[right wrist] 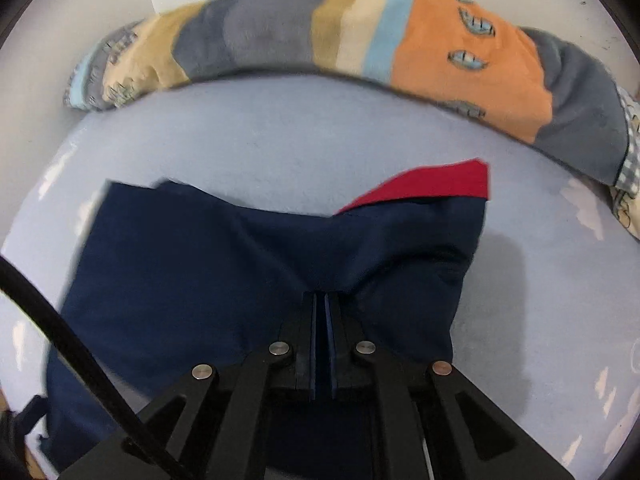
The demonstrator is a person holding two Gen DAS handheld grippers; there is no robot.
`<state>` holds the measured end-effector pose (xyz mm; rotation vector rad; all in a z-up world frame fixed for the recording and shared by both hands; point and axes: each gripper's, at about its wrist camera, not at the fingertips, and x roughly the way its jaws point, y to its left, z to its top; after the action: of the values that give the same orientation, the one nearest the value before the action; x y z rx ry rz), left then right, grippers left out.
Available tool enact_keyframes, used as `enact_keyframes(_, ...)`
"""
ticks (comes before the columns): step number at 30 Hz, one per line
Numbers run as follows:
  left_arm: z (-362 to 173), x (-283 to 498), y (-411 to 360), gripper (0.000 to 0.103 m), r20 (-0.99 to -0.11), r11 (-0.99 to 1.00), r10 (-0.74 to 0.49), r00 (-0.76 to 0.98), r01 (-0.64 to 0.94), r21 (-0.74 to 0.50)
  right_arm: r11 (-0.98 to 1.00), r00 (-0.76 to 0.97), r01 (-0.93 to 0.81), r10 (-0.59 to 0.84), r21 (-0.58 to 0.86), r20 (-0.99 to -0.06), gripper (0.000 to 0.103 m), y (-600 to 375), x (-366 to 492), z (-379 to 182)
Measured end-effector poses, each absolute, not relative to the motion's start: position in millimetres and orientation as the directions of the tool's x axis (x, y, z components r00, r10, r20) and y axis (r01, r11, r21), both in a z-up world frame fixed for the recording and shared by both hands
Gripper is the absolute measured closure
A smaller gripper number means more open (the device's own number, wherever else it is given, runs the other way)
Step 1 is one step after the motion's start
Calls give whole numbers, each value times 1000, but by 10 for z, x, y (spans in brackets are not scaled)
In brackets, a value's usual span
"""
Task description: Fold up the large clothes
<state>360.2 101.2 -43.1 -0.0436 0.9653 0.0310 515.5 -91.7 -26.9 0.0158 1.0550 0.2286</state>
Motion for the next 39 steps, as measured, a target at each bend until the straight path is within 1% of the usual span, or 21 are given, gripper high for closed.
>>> enact_keyframes(2, -346, 3572, 1077, 8, -809, 997, -5, 588, -57, -47, 966, 545, -206, 247, 157, -801, 96, -981, 4902, 19)
enact_keyframes(3, -325, 3567, 1106, 8, -807, 996, -8, 591, -63, -56, 965, 564, -212, 248, 152, -788, 92, -999, 4754, 129)
enact_keyframes(4, -301, 3553, 1143, 8, -804, 995, -16, 594, -69, -71, 967, 571, -212, 238, 139, -786, 91, -1025, 4562, 214)
enact_keyframes(6, -279, 3533, 1189, 8, -804, 993, -24, 594, -77, -87, 962, 583, -236, 254, 139, -772, 90, -1040, 4215, 270)
enact_keyframes(9, -250, 3486, 1236, 8, -805, 991, -27, 593, -92, -100, 956, 570, -270, 253, 113, -782, 89, -931, 3836, 109)
enact_keyframes(10, -232, 3459, 1248, 8, -804, 991, -26, 594, -92, -100, 950, 539, -285, 267, 125, -799, 89, -861, 3782, -9)
enact_keyframes(13, -191, 3381, 1303, 8, -795, 992, -10, 606, -95, -85, 950, 502, -312, 190, 29, -844, 89, -618, 3750, -412)
enact_keyframes(14, -187, 3372, 1326, 8, -795, 992, -4, 607, -98, -80, 950, 502, -311, 182, 20, -845, 89, -589, 3757, -430)
enact_keyframes(15, -187, 3349, 1359, 8, -796, 992, 0, 605, -102, -78, 952, 497, -306, 184, 27, -848, 89, -588, 3781, -406)
enact_keyframes(17, -189, 3324, 1418, 8, -802, 991, -5, 597, -106, -85, 948, 476, -299, 245, 106, -845, 89, -642, 3744, -241)
enact_keyframes(19, -176, 3309, 1470, 8, -802, 990, -10, 597, -108, -93, 947, 521, -307, 248, 91, -817, 89, -659, 3523, 12)
enact_keyframes(21, -154, 3298, 1499, 8, -799, 989, -12, 601, -110, -97, 938, 544, -338, 265, 81, -796, 87, -636, 3196, 197)
enact_keyframes(23, -137, 3300, 1512, 8, -797, 987, -21, 603, -114, -112, 936, 547, -338, 282, 101, -788, 87, -644, 2941, 220)
enact_keyframes(25, -141, 3304, 1487, 8, -799, 986, -31, 601, -110, -121, 935, 505, -345, 263, 87, -822, 86, -589, 2790, -15)
enact_keyframes(27, -154, 3311, 1454, 8, -802, 986, -45, 595, -100, -130, 929, 480, -367, 228, 42, -847, 85, -498, 2762, -305)
enact_keyframes(29, -131, 3292, 1463, 8, -798, 987, -37, 601, -104, -125, 929, 467, -369, 226, 45, -855, 84, -476, 2799, -348)
enact_keyframes(31, -97, 3275, 1516, 8, -793, 987, -29, 609, -110, -121, 920, 439, -388, 234, 52, -867, 84, -437, 2879, -167)
enact_keyframes(33, -80, 3275, 1595, 8, -790, 985, -13, 613, -129, -116, 913, 514, -401, 290, 72, -807, 84, -425, 2970, 225)
enact_keyframes(35, -95, 3296, 1655, 8, -795, 981, -15, 606, -144, -128, 913, 545, -403, 298, 67, -783, 84, -366, 3201, 431)
enact_keyframes(39, -175, 3339, 1657, 8, -815, 978, -39, 578, -147, -150, 916, 536, -374, 341, 145, -772, 84, -151, 4034, 506)
